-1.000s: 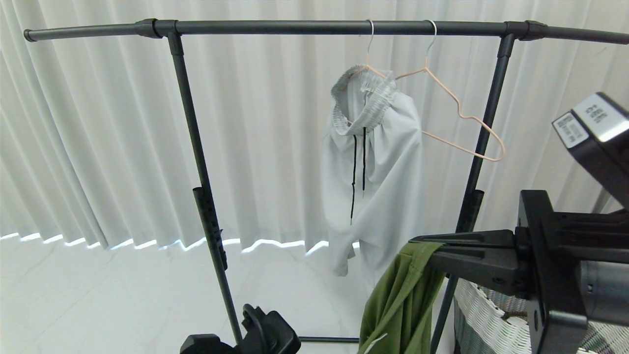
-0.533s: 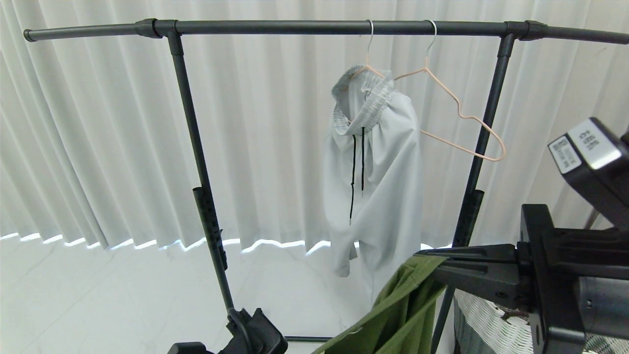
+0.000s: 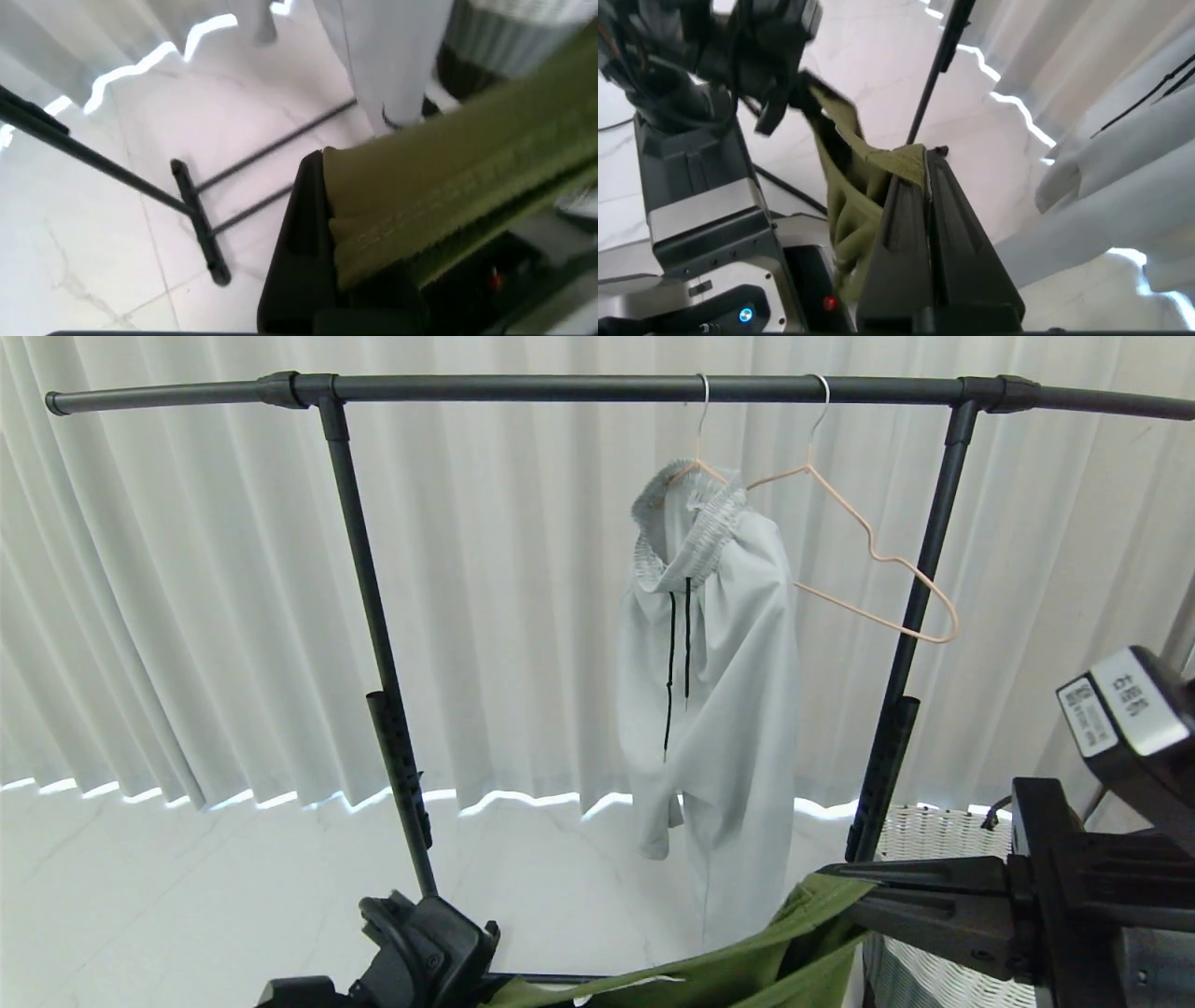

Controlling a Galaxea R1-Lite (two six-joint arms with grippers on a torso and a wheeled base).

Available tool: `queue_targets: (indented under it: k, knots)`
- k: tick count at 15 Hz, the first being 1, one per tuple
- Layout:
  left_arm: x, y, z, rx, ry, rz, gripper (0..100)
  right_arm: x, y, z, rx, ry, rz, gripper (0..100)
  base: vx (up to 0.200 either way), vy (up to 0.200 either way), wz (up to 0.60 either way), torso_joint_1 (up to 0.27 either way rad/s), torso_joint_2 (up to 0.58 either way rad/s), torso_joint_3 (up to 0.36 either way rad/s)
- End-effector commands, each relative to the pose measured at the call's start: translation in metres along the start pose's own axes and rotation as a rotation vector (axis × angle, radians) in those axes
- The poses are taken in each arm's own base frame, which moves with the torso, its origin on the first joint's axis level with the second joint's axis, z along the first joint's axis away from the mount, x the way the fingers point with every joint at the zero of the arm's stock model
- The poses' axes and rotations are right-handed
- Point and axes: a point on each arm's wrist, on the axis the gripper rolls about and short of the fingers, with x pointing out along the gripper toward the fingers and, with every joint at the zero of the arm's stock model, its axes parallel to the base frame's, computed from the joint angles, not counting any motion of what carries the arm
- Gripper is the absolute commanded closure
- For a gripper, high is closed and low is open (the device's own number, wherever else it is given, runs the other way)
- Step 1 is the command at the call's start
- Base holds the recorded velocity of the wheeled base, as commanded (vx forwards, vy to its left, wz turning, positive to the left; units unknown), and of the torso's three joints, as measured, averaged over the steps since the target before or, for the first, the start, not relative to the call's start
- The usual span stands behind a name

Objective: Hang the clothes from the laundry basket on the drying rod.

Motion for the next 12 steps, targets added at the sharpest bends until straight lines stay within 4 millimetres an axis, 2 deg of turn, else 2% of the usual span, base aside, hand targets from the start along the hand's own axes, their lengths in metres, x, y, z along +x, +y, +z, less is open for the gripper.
queue_targets:
  k: [1,3,6,9,11,12]
  knots:
    - [-0.002,0.009,0.031,-0.062,-0.078,0.038,100,-0.001,0.0,-0.002,-0.003,0.003,-0.021,100,0.0,0.0,0.0,0.0,0.0,0.0]
    - [-0.032,0.018,0.072,-0.07,-0.08,0.044,100,-0.004,-0.002,0.006,-0.001,-0.025,-0.088,100,0.0,0.0,0.0,0.0,0.0,0.0]
    - [-0.097,0.035,0.135,-0.077,-0.063,-0.062,100,-0.014,-0.007,0.015,0.006,-0.071,-0.164,100,0.0,0.0,0.0,0.0,0.0,0.0]
    - [-0.149,0.051,0.19,-0.093,-0.085,-0.135,100,-0.024,-0.019,0.039,0.014,-0.159,-0.228,100,0.0,0.0,0.0,0.0,0.0,0.0]
    - [-0.169,0.054,0.222,-0.102,-0.13,-0.145,100,-0.027,-0.031,0.062,0.02,-0.221,-0.287,100,0.0,0.0,0.0,0.0,0.0,0.0]
    - [-0.172,0.054,0.23,-0.1,-0.151,-0.147,100,-0.028,-0.036,0.068,0.02,-0.239,-0.309,100,0.0,0.0,0.0,0.0,0.0,0.0]
